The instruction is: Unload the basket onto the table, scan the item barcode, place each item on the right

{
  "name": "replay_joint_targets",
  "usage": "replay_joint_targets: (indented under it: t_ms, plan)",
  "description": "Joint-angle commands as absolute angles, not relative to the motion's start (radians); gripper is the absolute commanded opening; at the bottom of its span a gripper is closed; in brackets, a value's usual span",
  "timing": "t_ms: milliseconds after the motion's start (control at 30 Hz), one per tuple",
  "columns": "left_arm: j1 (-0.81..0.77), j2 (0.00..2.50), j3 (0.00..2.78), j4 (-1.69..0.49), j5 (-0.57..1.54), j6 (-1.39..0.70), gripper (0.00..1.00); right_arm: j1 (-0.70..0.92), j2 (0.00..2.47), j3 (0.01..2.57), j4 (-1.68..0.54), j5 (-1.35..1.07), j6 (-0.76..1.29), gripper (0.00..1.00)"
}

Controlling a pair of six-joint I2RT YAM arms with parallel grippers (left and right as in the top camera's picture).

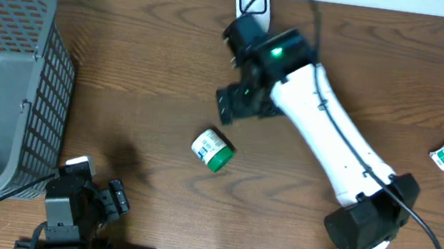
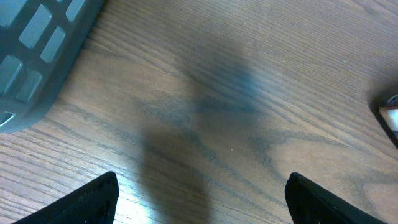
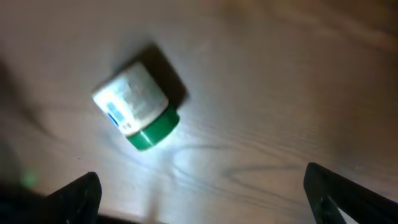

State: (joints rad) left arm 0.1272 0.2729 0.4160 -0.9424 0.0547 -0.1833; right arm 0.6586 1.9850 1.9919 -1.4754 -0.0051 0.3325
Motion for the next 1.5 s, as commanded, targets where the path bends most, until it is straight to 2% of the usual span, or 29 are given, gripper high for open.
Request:
replay_joint_targets:
  t_ms: [0, 133, 267, 733, 1367, 1467]
  plan:
    - [0.128, 0.271, 0.422, -0.945, 0.063, -0.178, 0.86, 0.697, 1.987, 1.896, -1.427, -0.026, 0.213, 0.99]
    - [0.128, 0.271, 0.422, -0.945, 0.063, -0.178, 0.86, 0.744, 1.987, 1.811, -1.328, -0.154, 0.092, 0.99]
    - [0.128, 0.271, 0.422, -0.945, 0.063, -0.178, 0.86, 0.777, 1.987, 1.724, -1.255, -0.074, 0.072, 0.99]
    - [0.128, 0.271, 0.422, -0.945, 0.063, -0.178, 0.86, 0.783, 1.988, 1.541, -1.023, -0.071, -0.093, 0.99]
    - [0.128, 0.271, 0.422, -0.945, 0.063, -0.178, 0.86, 0.783, 1.988, 1.402, -0.867, -0.069, -0.091, 0.99]
    - [0.128, 0.271, 0.422, -0.945, 0.063, -0.178, 0.86, 0.783, 1.988, 1.392, -0.856, -0.069, -0.091, 0.97]
